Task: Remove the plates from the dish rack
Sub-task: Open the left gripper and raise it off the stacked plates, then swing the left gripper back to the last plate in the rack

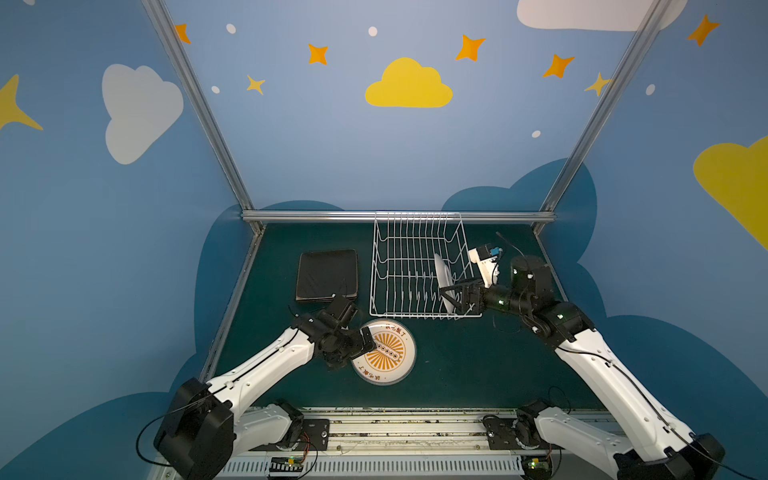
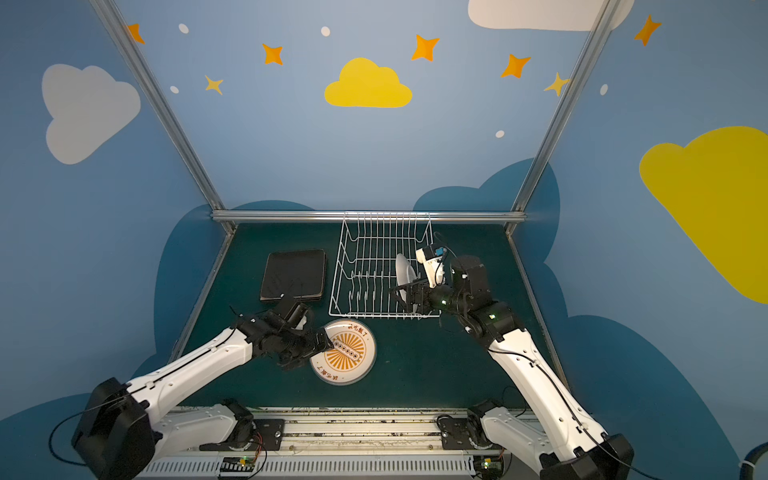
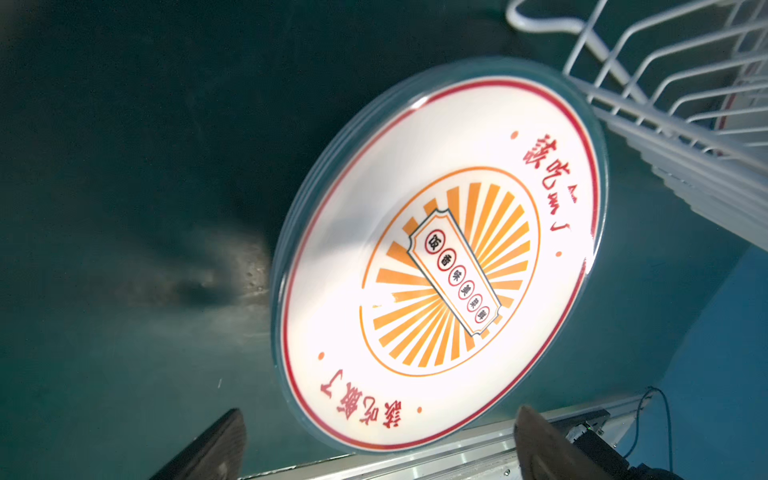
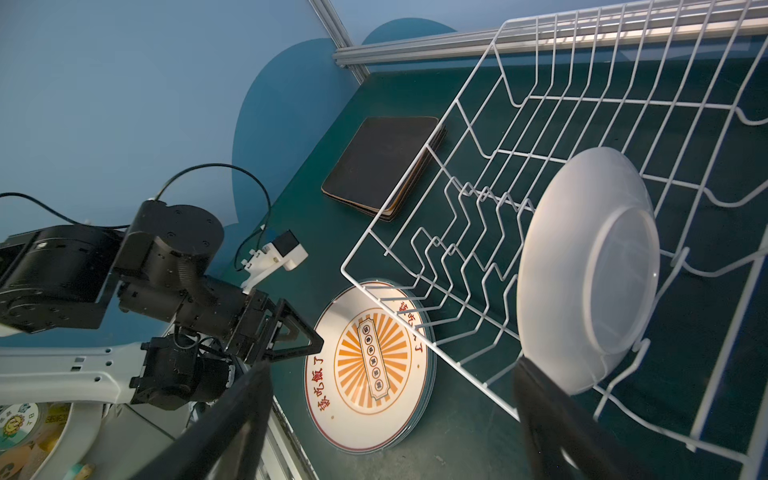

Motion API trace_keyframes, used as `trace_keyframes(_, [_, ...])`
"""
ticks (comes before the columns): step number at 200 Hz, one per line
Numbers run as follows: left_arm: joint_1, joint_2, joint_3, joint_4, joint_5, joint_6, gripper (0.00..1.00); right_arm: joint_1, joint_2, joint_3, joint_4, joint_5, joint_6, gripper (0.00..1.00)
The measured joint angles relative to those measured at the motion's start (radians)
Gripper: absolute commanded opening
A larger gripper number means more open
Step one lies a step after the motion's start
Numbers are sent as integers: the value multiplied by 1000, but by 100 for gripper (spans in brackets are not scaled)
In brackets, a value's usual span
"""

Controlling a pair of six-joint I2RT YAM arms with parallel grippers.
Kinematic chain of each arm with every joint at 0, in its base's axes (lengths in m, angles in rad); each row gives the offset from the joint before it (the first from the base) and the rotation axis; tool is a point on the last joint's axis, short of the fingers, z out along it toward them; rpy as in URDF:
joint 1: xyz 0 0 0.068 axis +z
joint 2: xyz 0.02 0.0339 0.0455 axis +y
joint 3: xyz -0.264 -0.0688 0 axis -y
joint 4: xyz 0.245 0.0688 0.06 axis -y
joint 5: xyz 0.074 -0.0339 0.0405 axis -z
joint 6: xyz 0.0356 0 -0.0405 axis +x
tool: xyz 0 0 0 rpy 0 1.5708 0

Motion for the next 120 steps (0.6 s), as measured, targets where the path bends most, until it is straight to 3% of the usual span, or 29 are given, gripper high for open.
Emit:
trace_keyframes(55, [0, -204, 92, 6, -118, -3, 97, 0, -1, 0, -15, 45, -8, 90])
trace_keyframes(120, [0, -73, 328, 85, -100, 84, 95, 0, -50, -8, -85, 146, -21, 90])
